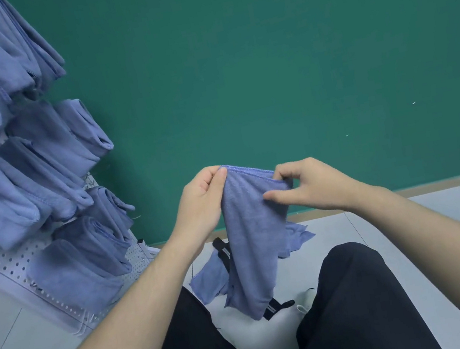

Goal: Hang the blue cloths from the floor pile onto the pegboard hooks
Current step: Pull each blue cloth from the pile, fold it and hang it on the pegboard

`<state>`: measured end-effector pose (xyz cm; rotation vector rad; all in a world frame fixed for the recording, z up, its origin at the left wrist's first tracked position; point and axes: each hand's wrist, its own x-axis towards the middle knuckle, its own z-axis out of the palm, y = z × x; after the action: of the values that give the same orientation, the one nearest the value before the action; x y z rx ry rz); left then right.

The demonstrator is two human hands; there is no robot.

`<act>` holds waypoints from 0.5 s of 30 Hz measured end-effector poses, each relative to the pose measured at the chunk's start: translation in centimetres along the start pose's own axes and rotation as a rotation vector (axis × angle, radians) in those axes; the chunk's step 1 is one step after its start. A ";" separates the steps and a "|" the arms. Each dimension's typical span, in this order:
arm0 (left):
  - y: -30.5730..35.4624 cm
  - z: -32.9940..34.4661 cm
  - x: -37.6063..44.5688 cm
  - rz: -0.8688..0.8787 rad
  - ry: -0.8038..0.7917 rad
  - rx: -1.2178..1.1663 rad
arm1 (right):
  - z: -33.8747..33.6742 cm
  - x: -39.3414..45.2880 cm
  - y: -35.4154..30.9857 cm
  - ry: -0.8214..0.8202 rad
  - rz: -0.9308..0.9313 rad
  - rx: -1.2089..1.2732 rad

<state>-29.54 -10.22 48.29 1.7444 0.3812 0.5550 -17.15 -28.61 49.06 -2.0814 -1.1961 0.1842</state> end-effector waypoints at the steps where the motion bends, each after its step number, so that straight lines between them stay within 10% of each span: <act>1: 0.0 -0.1 0.0 0.013 -0.007 0.029 | -0.1 -0.1 0.3 0.008 -0.039 -0.037; 9: -0.7 -1.1 0.4 0.102 0.009 0.222 | -1.5 -0.3 1.0 0.130 -0.351 -0.434; 15: -1.0 -1.9 0.5 0.117 -0.015 0.291 | -3.2 -0.5 0.2 -0.096 -0.112 -0.294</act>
<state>-30.15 -8.11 47.74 2.0601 0.3652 0.5922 -15.82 -30.71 51.17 -2.2684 -1.4678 0.0582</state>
